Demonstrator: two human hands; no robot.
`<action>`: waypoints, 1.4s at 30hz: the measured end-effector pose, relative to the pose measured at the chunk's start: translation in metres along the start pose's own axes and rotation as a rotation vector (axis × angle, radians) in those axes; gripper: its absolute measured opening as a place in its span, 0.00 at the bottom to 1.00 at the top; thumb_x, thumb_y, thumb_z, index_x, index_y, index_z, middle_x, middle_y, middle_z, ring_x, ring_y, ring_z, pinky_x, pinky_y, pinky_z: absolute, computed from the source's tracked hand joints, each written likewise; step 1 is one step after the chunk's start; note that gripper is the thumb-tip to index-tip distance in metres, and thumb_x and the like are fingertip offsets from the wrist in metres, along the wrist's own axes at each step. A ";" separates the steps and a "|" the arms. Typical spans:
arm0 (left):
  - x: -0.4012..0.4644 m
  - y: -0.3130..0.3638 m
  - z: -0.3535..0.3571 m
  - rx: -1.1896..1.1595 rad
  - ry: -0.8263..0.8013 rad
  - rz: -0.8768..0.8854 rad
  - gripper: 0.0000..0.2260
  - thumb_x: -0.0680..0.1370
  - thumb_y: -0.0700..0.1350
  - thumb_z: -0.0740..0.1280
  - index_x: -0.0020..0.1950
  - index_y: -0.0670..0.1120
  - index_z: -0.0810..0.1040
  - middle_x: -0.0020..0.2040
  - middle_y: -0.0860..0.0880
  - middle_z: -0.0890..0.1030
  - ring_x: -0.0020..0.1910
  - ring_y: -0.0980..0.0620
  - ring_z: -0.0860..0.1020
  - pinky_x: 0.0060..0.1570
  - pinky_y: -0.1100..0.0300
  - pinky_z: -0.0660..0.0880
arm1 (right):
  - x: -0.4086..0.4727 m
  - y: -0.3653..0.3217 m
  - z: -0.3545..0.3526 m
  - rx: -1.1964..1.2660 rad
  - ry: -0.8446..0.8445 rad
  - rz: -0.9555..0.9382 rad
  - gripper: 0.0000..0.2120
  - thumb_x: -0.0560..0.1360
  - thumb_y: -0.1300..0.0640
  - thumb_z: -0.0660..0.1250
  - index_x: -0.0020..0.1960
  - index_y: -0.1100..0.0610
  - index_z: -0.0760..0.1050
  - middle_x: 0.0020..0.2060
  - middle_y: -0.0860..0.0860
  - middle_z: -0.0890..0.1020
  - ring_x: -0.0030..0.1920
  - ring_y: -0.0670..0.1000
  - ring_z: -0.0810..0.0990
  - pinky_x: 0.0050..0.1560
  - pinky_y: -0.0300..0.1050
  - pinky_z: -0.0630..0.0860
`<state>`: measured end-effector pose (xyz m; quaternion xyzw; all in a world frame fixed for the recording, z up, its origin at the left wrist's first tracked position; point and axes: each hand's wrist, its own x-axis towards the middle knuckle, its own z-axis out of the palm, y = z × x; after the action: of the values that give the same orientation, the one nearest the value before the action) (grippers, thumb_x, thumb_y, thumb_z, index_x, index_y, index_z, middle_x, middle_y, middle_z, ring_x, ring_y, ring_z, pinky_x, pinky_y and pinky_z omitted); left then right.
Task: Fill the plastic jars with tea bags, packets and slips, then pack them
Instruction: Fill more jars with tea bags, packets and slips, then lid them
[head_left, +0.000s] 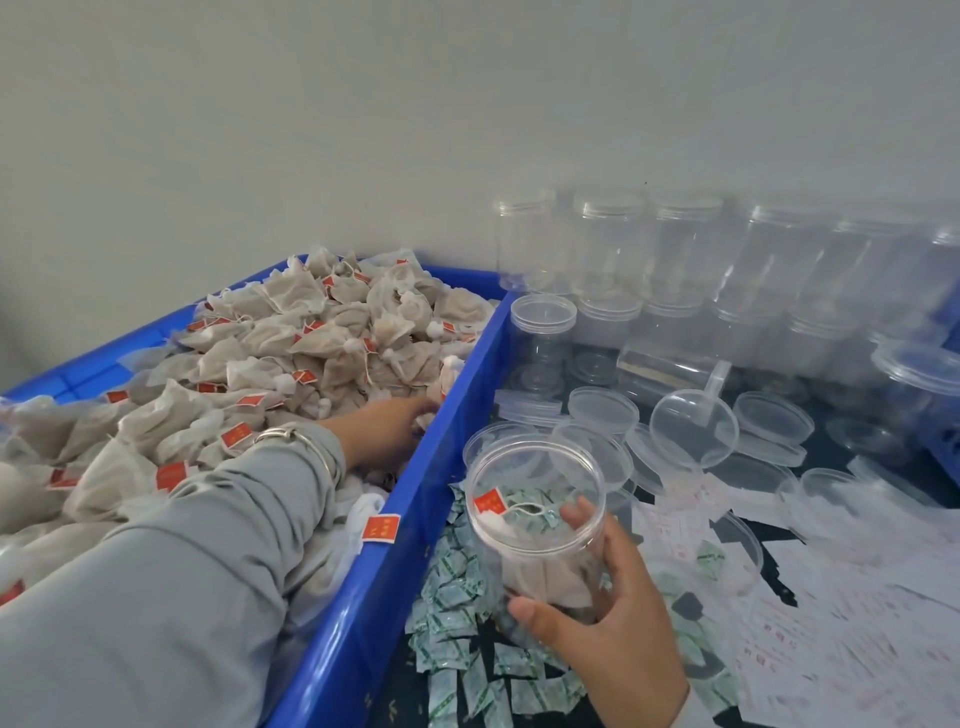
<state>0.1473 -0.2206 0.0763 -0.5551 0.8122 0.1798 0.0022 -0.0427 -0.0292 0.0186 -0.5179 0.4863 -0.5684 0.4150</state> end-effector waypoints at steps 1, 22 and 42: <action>-0.001 0.001 0.000 0.083 -0.073 0.009 0.19 0.79 0.44 0.62 0.70 0.48 0.68 0.64 0.47 0.76 0.61 0.48 0.74 0.60 0.56 0.69 | 0.000 0.001 0.000 0.004 -0.009 0.005 0.44 0.50 0.50 0.81 0.65 0.48 0.70 0.55 0.31 0.78 0.53 0.36 0.78 0.43 0.29 0.76; -0.011 -0.015 -0.034 0.009 0.279 -0.131 0.06 0.74 0.46 0.68 0.43 0.46 0.83 0.40 0.49 0.82 0.41 0.51 0.80 0.41 0.60 0.74 | 0.002 0.003 -0.002 -0.016 0.004 0.016 0.41 0.51 0.52 0.81 0.61 0.41 0.71 0.53 0.29 0.78 0.53 0.34 0.78 0.42 0.29 0.77; -0.075 0.084 -0.043 -0.852 -0.037 0.446 0.04 0.65 0.46 0.72 0.38 0.51 0.84 0.36 0.47 0.84 0.35 0.56 0.81 0.37 0.65 0.78 | 0.002 0.004 0.000 -0.063 0.026 0.096 0.55 0.47 0.40 0.79 0.72 0.46 0.63 0.66 0.41 0.73 0.65 0.43 0.73 0.65 0.50 0.73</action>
<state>0.1088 -0.1386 0.1558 -0.3155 0.7654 0.5024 -0.2495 -0.0433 -0.0314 0.0148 -0.4994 0.5335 -0.5389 0.4190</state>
